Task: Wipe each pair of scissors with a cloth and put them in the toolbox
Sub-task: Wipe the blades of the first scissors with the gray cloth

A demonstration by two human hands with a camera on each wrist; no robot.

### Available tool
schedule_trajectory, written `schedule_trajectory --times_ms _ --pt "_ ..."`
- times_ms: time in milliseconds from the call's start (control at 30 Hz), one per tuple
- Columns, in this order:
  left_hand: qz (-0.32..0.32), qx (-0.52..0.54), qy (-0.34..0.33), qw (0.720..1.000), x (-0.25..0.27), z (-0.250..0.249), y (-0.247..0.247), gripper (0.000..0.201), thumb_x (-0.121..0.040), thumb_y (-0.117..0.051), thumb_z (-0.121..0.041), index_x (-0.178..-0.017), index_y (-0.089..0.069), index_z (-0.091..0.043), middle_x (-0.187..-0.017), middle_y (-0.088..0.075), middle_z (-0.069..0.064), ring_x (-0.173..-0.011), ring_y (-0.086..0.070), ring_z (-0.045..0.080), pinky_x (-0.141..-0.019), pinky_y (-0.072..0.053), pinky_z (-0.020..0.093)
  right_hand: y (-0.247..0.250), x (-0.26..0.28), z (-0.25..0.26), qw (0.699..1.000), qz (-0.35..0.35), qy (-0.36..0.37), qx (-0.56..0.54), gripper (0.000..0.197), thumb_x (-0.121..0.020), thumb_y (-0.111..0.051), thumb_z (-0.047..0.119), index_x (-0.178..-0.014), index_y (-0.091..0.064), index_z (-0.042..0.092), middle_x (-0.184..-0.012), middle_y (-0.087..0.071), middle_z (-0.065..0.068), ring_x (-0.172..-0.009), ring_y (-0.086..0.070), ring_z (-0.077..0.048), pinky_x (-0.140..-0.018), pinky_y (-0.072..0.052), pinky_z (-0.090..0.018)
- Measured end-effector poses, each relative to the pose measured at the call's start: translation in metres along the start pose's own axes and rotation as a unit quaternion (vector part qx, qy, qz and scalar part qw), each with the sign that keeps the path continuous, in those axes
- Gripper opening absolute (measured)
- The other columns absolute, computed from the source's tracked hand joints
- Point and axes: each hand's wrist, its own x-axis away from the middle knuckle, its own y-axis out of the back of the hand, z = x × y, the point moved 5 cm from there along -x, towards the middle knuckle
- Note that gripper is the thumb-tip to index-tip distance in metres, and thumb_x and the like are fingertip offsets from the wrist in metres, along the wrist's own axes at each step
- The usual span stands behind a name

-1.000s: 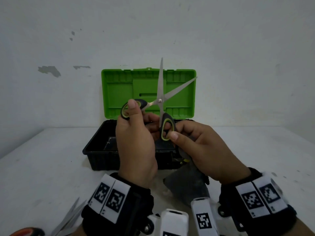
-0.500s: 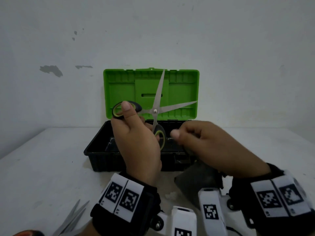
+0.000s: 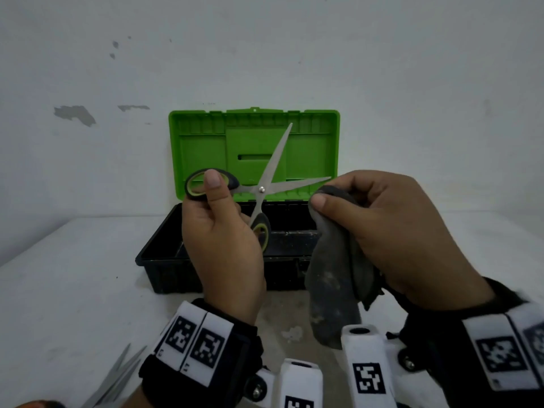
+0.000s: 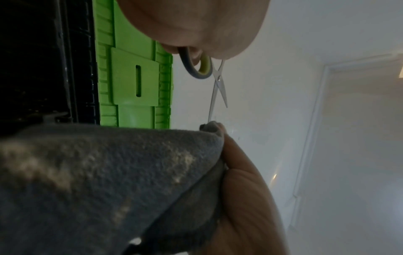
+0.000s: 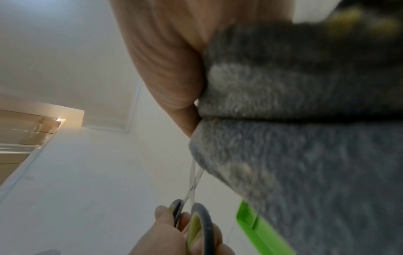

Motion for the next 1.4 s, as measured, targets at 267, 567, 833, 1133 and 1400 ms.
schedule_trajectory --times_ms 267,567,833,1133,1400 --pt "0.042 0.016 0.034 0.998 0.004 0.007 -0.006 0.033 -0.102 -0.041 -0.046 -0.085 -0.054 -0.021 -0.061 -0.044 -0.003 -0.046 -0.038 0.01 -0.039 -0.035 0.023 0.0 0.002 0.008 0.997 -0.065 0.035 0.028 0.003 -0.083 -0.075 0.026 -0.083 -0.074 0.024 -0.072 -0.071 0.011 -0.068 -0.067 -0.001 -0.059 -0.047 -0.009" --pt "0.046 -0.043 -0.041 0.997 0.013 0.003 -0.007 0.046 -0.084 -0.043 -0.061 -0.064 -0.048 -0.02 -0.049 -0.046 -0.01 -0.045 -0.039 0.005 -0.044 -0.036 0.022 -0.018 0.012 0.016 0.979 -0.1 0.11 0.14 0.006 -0.085 -0.072 0.031 -0.086 -0.069 0.026 -0.074 -0.061 0.021 -0.076 -0.06 0.006 -0.064 -0.043 -0.004" --pt "0.077 -0.072 -0.036 0.994 0.01 0.008 -0.011 0.039 -0.089 -0.044 -0.06 -0.067 -0.06 -0.032 -0.06 -0.056 -0.015 -0.058 -0.053 -0.001 -0.058 -0.048 0.018 -0.012 0.007 0.014 0.982 -0.081 0.107 0.136 0.003 -0.085 -0.072 0.025 -0.086 -0.074 0.027 -0.075 -0.065 0.023 -0.077 -0.062 0.005 -0.064 -0.043 -0.002" --pt "0.118 -0.132 -0.068 0.982 0.014 0.006 -0.015 0.048 -0.092 -0.046 -0.055 -0.076 -0.056 -0.01 -0.056 -0.046 -0.008 -0.052 -0.042 0.006 -0.051 -0.038 0.03 -0.011 0.006 0.014 0.971 -0.052 0.143 0.182 0.006 -0.083 -0.075 0.021 -0.087 -0.076 0.025 -0.078 -0.071 0.016 -0.078 -0.061 0.002 -0.07 -0.044 -0.005" --pt "0.152 -0.151 -0.073 0.974 0.016 0.003 -0.017 0.044 -0.097 -0.045 -0.047 -0.077 -0.057 -0.009 -0.056 -0.046 -0.008 -0.05 -0.04 0.004 -0.05 -0.037 0.021 -0.016 0.007 0.014 0.966 -0.061 0.164 0.191 0.004 -0.083 -0.073 0.019 -0.083 -0.077 0.02 -0.075 -0.072 0.01 -0.077 -0.06 -0.003 -0.069 -0.044 -0.01"
